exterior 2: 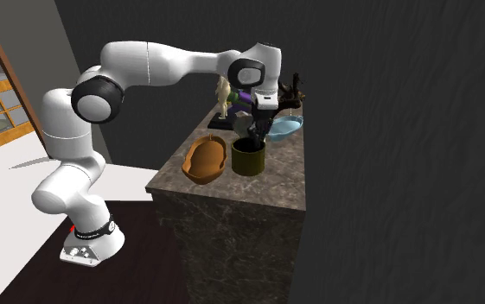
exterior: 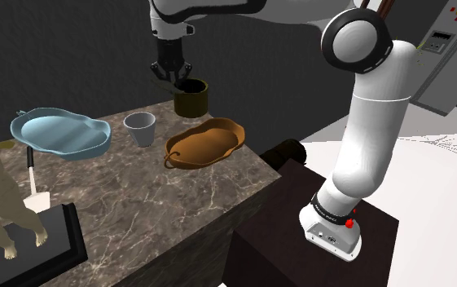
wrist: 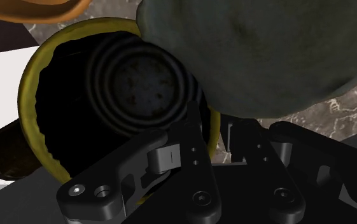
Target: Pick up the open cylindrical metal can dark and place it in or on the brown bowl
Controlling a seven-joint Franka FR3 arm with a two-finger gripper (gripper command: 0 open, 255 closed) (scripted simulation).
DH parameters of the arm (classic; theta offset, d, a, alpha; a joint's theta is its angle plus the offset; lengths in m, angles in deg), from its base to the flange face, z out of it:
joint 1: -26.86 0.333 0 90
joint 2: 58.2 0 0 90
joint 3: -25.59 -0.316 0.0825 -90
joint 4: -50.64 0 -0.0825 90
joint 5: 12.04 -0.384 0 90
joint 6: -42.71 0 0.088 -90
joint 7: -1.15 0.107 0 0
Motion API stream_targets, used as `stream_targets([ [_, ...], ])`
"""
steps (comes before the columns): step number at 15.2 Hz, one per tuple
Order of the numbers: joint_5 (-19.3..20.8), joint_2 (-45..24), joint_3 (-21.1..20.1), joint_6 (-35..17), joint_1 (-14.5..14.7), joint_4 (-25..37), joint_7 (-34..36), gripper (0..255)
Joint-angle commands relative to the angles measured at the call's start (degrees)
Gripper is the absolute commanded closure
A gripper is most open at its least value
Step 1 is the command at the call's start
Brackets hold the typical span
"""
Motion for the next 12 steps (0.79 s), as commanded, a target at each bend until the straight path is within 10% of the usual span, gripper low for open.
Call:
stream_targets([
  [1, 0.0, -0.1, 0.0, 1.7, 0.1, 1.9, 0.0, 255],
  [12, 0.9, -2.7, -0.2, 11.6, 1.4, 14.2, 0.4, 255],
])
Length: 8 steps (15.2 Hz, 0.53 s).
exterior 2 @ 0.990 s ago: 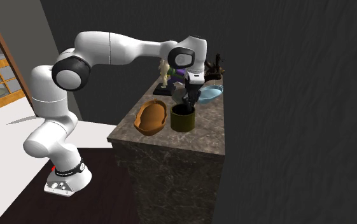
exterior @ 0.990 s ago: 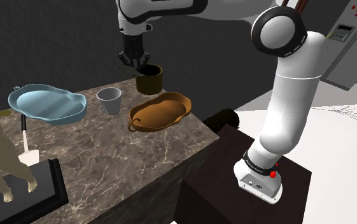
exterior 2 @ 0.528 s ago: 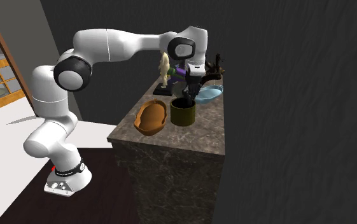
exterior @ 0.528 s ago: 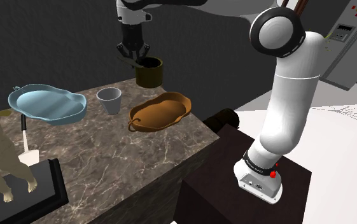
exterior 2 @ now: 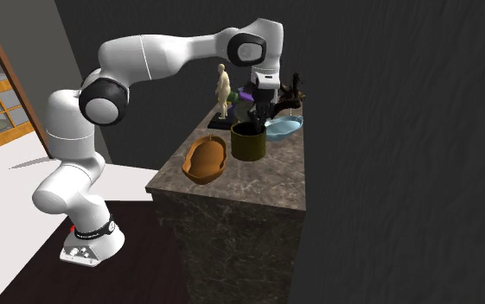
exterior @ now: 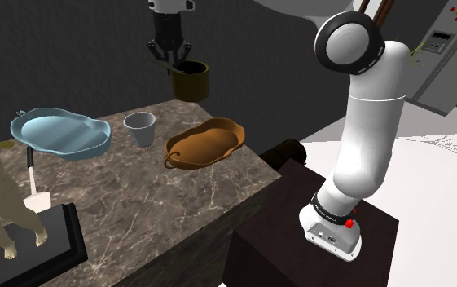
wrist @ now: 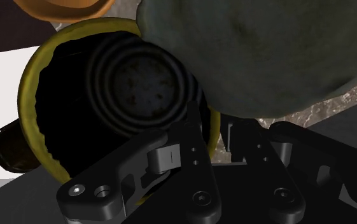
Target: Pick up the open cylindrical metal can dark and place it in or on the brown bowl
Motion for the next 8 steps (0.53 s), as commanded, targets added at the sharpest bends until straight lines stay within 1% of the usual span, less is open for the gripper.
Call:
stream_targets([
  [1, 0.2, -0.7, 0.0, 2.0, 0.3, 2.6, 0.1, 255],
  [6, 1.1, -3.0, 0.0, 6.7, 1.4, 9.6, 0.3, 255],
  [8, -0.8, 3.0, -0.6, 4.0, 0.4, 1.2, 1.1, 255],
])
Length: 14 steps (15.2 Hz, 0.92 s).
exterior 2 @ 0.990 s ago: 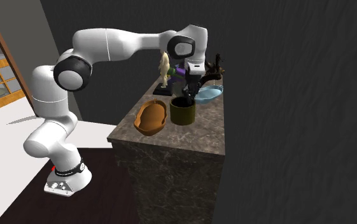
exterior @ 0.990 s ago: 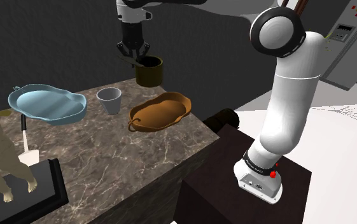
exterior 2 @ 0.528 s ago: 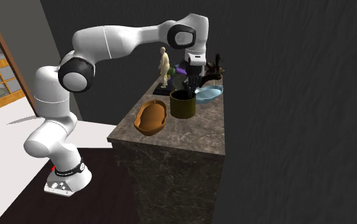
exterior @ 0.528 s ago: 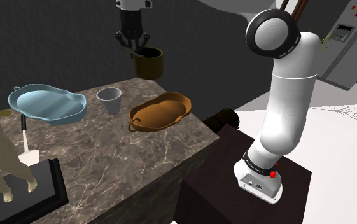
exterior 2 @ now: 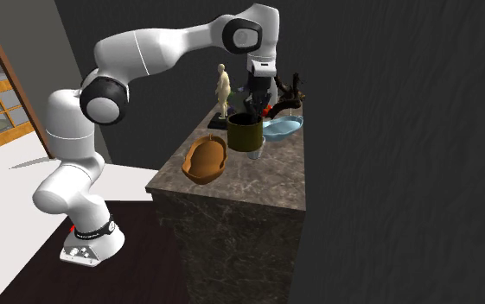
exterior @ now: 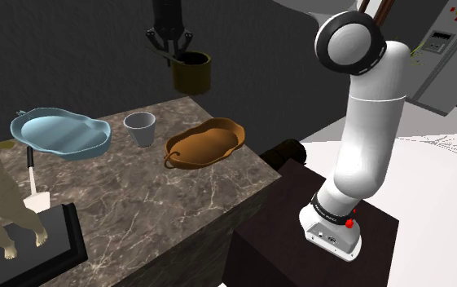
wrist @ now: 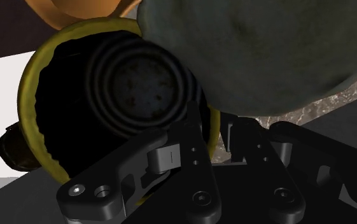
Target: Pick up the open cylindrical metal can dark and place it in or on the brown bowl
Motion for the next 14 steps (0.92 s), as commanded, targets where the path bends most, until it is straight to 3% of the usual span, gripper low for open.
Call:
stream_targets([
  [1, -1.8, 5.4, -0.5, -2.1, -0.9, -7.2, 0.5, 255],
  [8, -7.7, 21.1, -1.8, -6.0, -1.0, -25.6, 2.7, 255],
  [14, -10.7, 28.6, -2.3, -8.0, 0.0, -34.6, 3.9, 255],
])
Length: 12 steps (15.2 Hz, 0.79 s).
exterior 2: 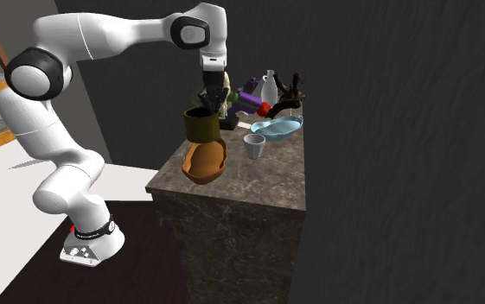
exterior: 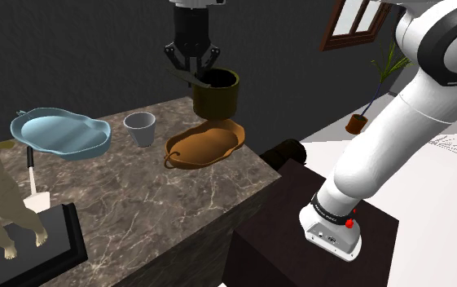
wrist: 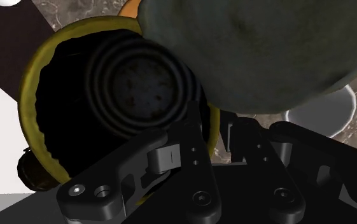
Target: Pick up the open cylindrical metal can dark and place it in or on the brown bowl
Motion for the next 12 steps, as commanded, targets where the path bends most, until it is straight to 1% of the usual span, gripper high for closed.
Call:
stream_targets([
  [1, -0.3, 0.7, 0.0, -1.5, 0.1, -2.2, -0.1, 255],
  [12, -0.9, 2.1, -0.1, -10.1, 0.3, -12.0, -0.8, 255],
])
